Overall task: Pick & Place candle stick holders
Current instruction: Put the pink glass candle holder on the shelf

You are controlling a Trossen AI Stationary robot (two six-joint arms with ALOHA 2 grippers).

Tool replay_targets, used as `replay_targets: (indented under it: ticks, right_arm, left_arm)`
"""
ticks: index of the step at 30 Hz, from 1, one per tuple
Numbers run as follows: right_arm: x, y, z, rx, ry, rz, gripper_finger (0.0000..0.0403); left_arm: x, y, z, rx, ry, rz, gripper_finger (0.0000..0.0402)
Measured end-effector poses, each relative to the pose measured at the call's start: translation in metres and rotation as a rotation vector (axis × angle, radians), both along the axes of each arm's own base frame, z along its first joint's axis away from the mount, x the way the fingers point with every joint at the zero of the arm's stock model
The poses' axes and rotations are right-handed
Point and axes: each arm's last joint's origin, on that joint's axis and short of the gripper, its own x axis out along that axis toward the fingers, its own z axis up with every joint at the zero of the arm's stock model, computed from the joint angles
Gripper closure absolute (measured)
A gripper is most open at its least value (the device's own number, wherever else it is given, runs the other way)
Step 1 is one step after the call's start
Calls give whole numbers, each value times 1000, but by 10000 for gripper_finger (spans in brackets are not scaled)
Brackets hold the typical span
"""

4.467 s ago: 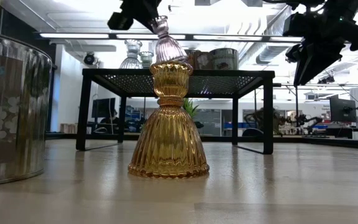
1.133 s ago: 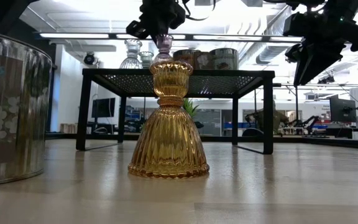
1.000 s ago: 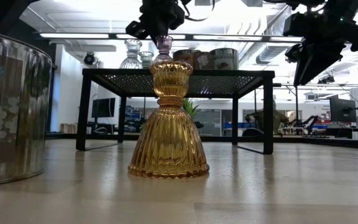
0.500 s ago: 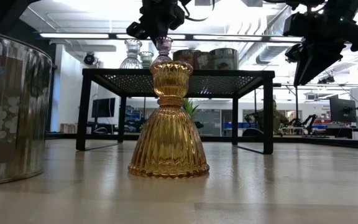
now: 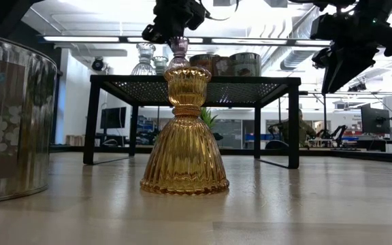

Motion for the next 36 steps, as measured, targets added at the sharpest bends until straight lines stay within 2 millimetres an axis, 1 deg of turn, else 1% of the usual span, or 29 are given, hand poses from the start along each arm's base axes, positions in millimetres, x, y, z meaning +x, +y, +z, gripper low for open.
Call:
replay_targets:
  ticks: [12,20,28,30,32,36]
  right_arm:
    - [0,0,0,3,0,8,302]
    - [0,0,0,4,0,8,302]
    - [0,0,0,2,1,10,302]
    - [0,0,0,2,1,11,302]
    - [0,0,0,2,1,11,302]
    - [0,0,0,2,1,12,302]
  left_arm:
    - [0,0,0,17,-1,-22,386]
    - [-3,11,0,9,-4,-1,386]
    - [-2,9,0,-11,-8,0,386]
    - [-2,10,-3,-13,1,-3,386]
    - [-2,10,-11,-23,31,-6,386]
    - [-3,10,-20,-92,53,-25,386]
